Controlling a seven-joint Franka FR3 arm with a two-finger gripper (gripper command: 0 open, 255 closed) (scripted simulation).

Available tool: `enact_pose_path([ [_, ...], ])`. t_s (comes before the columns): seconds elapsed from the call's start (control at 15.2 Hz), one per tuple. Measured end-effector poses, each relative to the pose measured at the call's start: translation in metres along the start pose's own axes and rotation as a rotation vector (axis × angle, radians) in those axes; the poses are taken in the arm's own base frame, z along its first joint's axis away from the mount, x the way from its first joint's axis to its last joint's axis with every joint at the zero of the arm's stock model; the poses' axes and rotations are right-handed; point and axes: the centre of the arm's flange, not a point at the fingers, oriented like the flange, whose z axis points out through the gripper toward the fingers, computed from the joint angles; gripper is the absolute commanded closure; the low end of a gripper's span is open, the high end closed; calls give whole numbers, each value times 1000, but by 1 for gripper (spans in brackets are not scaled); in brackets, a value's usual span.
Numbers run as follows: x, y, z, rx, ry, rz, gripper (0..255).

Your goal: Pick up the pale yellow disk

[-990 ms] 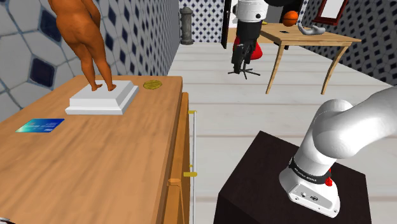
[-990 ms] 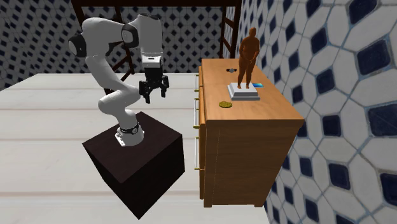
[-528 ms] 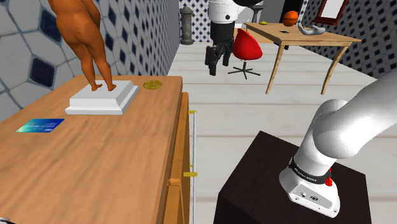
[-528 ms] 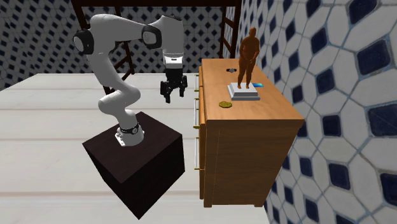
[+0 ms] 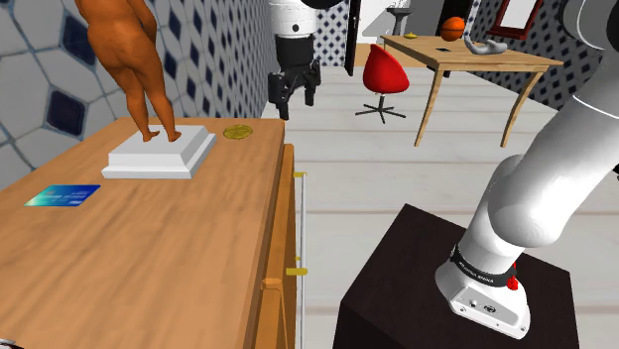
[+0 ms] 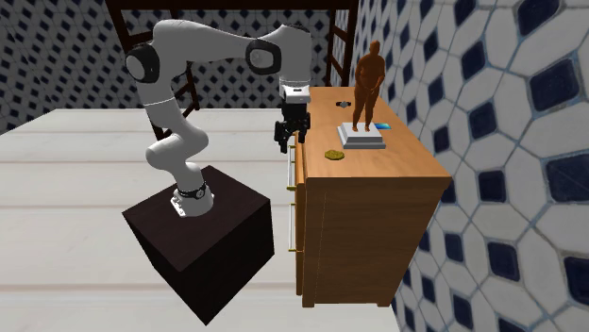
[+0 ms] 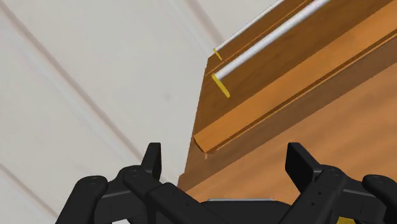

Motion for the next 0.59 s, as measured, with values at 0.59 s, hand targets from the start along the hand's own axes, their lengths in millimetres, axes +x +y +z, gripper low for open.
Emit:
enact_pose_path([
  [0.59,88,-75,-1,32,-8,21,0],
])
